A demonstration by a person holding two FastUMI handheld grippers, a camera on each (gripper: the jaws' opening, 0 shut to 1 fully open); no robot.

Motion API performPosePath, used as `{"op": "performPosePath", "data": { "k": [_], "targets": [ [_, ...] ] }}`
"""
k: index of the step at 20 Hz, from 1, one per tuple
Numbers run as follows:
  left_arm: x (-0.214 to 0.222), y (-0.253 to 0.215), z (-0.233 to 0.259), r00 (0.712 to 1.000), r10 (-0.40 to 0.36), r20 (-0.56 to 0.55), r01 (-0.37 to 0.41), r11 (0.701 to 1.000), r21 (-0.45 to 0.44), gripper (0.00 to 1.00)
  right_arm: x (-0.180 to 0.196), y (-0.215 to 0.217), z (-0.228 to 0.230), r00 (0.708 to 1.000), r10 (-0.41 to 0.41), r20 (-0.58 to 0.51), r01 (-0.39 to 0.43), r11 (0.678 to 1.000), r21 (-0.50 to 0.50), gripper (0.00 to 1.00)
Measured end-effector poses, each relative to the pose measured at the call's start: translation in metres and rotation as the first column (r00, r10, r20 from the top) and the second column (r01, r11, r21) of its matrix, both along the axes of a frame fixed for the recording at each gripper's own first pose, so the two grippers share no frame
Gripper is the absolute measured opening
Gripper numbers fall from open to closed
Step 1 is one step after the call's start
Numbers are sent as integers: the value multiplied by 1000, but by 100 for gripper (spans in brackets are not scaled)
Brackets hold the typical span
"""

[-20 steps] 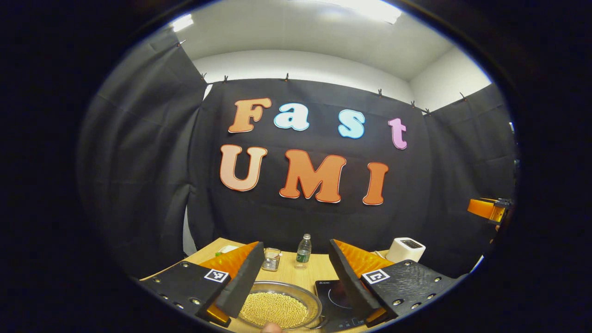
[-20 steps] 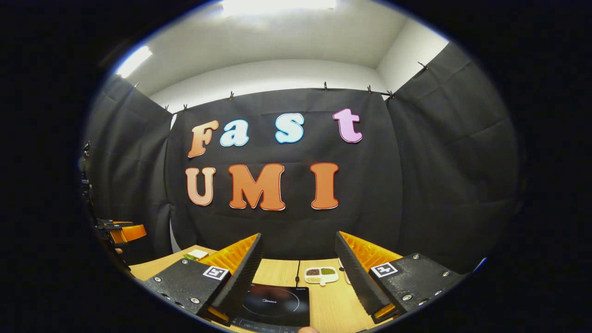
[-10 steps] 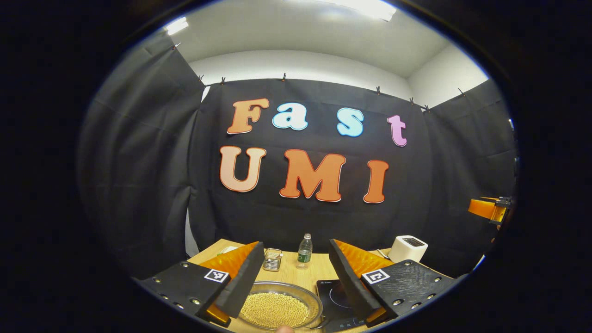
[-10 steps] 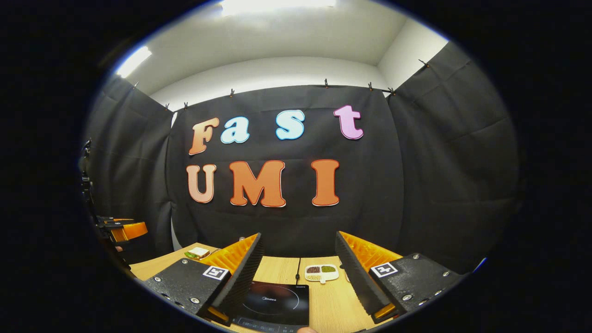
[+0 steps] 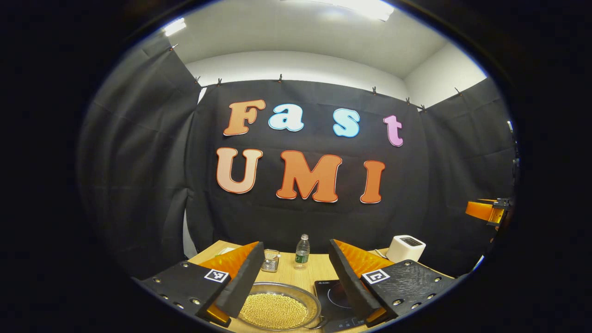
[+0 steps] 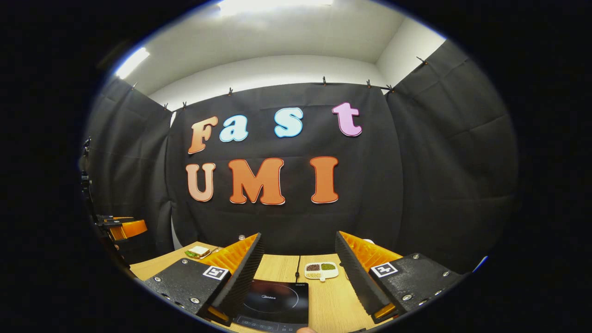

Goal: First push the handle of the pot to place it horizontally, then grasp the pot with both hands and set it on the induction cooktop.

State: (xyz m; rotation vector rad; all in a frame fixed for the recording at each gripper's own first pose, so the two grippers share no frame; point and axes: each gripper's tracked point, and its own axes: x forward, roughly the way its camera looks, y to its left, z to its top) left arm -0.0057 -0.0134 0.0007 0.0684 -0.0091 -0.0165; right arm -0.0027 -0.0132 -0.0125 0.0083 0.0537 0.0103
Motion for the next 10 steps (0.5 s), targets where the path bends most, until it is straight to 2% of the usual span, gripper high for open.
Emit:
{"op": "performPosePath", "data": {
  "k": [10],
  "targets": [
    [-1, 1, -2, 1000, 2, -1, -2, 1000, 1, 89, -4, -6, 0, 1000, -5, 2, 5, 1000, 3, 96]
  ]
}}
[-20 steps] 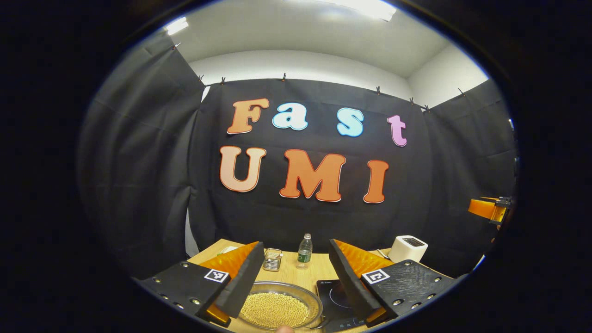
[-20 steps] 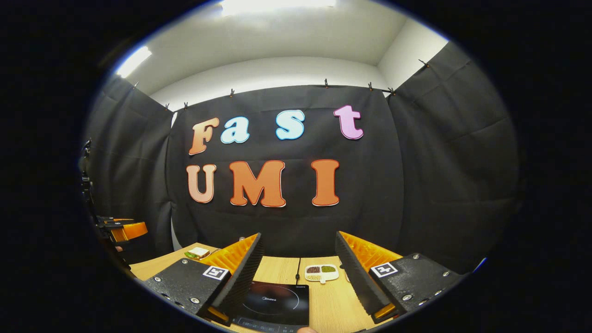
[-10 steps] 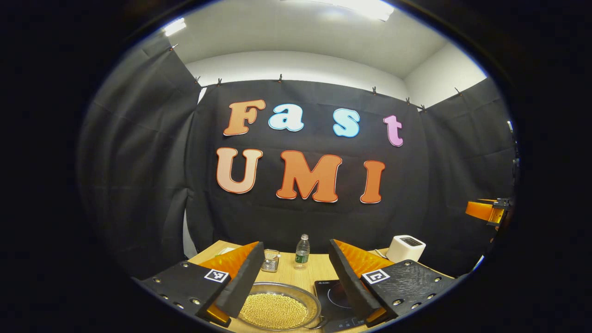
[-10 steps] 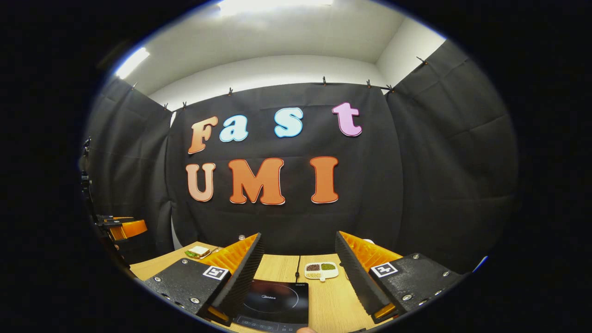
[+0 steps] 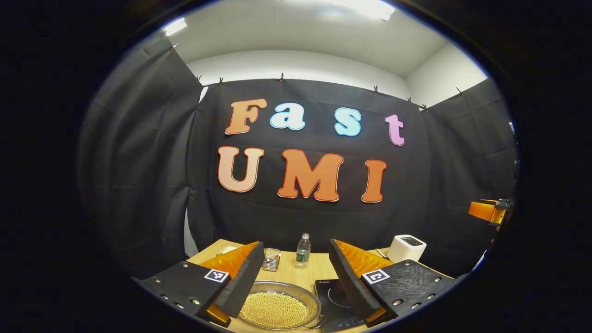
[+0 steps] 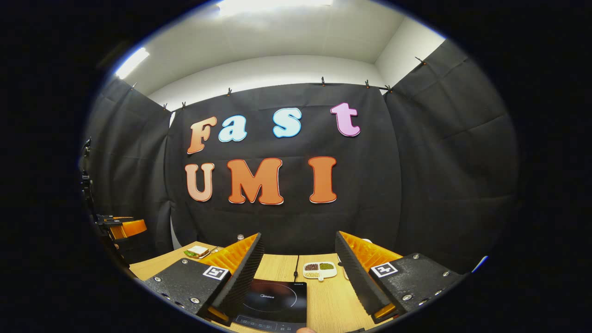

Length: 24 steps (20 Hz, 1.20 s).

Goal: First push the handle of the pot to place it horizontally, then grasp the pot with both hands and set it on the induction cooktop.

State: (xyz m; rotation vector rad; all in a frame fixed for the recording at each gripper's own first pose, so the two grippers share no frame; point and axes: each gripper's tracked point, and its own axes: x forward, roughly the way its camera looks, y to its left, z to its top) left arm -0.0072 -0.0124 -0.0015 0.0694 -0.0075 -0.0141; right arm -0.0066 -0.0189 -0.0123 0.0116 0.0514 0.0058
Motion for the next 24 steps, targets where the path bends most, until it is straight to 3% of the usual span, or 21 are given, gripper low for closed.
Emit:
{"op": "performPosePath", "data": {
  "k": [3, 5, 8, 12, 14, 15, 18, 24],
  "targets": [
    [-2, -4, 1, 1000, -26, 7, 26, 1000, 0, 89, -1, 0, -1, 1000, 2, -1, -2, 1000, 4, 96],
    [-3, -7, 1, 999, -45, 9, 45, 999, -5, 94, -1, -1, -2, 1000, 1, -3, -1, 1000, 6, 96],
    [-2, -4, -7, 999, -53, -7, 54, 998, 15, 57, -1, -3, -4, 1000, -3, -7, 3, 1000, 13, 96],
    [-1, -12, -35, 992, -107, -72, 108, 994, 3, 17, -1, -6, -7, 1000, -6, -10, 6, 1000, 21, 96],
    [-4, -15, -48, 986, -127, -104, 127, 992, -4, 15, -1, -6, -9, 1000, -10, -16, 10, 1000, 22, 96],
    [-4, -14, -55, 984, -131, -121, 132, 991, 0, 8, 0, -6, -10, 1000, -11, -18, 11, 1000, 21, 96],
    [-12, -18, -84, 970, -159, -184, 167, 986, 29, 3, 1, -4, -13, 1000, -8, -20, 8, 1000, 21, 96],
    [-37, -20, -139, 934, -184, -308, 215, 974, 70, 3, 4, -2, -20, 999, -4, -34, 5, 1000, 19, 96]
  ]
}}
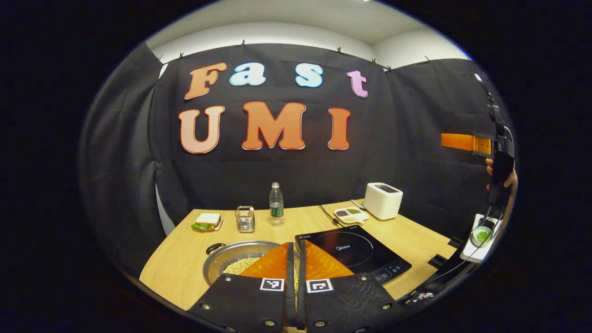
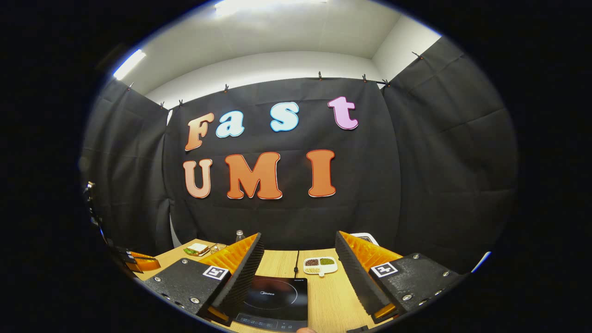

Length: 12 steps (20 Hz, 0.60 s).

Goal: First push the handle of the pot to place it horizontally, then grasp the pot with both hands and set it on the induction cooktop.

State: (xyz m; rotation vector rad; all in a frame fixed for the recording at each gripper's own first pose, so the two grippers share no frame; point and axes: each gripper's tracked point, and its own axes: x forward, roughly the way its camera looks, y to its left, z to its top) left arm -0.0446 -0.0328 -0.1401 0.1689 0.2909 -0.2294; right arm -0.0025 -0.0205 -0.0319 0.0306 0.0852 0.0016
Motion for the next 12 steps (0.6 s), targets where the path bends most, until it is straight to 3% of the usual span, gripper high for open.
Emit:
{"op": "performPosePath", "data": {
  "k": [12],
  "targets": [
    [-44, 22, -92, 979, 2, -204, 13, 997, 76, 2, -5, 8, -10, 1000, 12, -22, -12, 1000, -14, 96]
  ]
}}
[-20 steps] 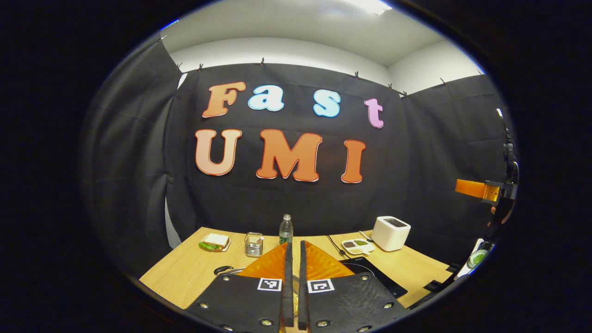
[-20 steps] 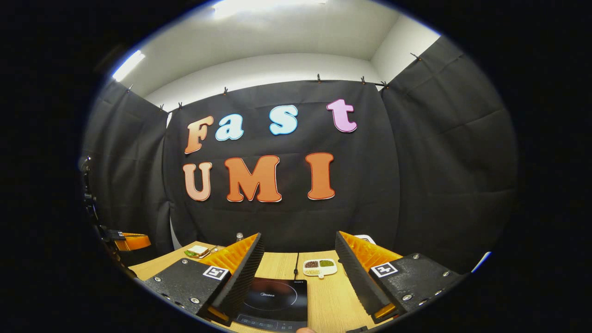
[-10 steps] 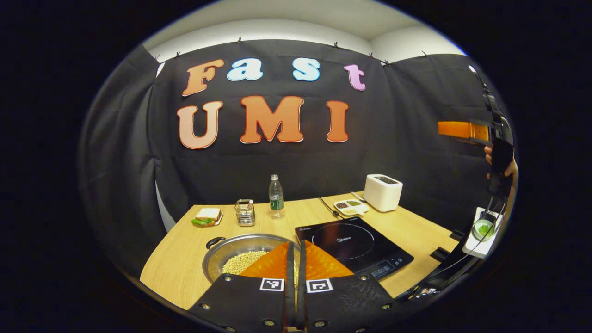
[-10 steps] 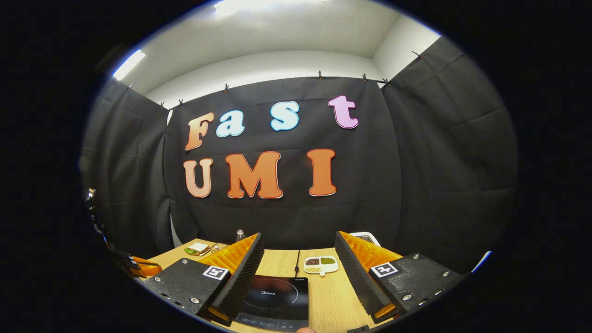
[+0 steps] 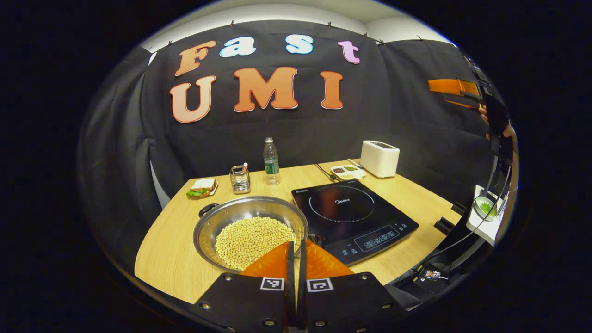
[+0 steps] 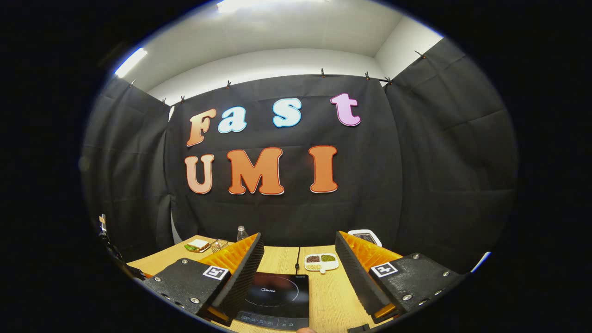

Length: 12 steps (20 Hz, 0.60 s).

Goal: First push the handle of the pot to place it horizontally, then grasp the pot with both hands and set it on the induction cooktop.

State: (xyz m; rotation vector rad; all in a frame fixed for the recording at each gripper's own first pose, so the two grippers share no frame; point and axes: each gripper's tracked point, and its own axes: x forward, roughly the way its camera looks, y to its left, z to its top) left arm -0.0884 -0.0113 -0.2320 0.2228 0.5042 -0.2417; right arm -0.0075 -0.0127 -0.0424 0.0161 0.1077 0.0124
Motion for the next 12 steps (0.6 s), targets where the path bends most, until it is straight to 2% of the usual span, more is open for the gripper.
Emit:
{"op": "performPosePath", "data": {
  "k": [12],
  "targets": [
    [-21, 5, -82, 978, -15, -210, 10, 1000, -23, 3, 1, 10, -16, 999, 8, -37, -9, 1000, -18, 96]
  ]
}}
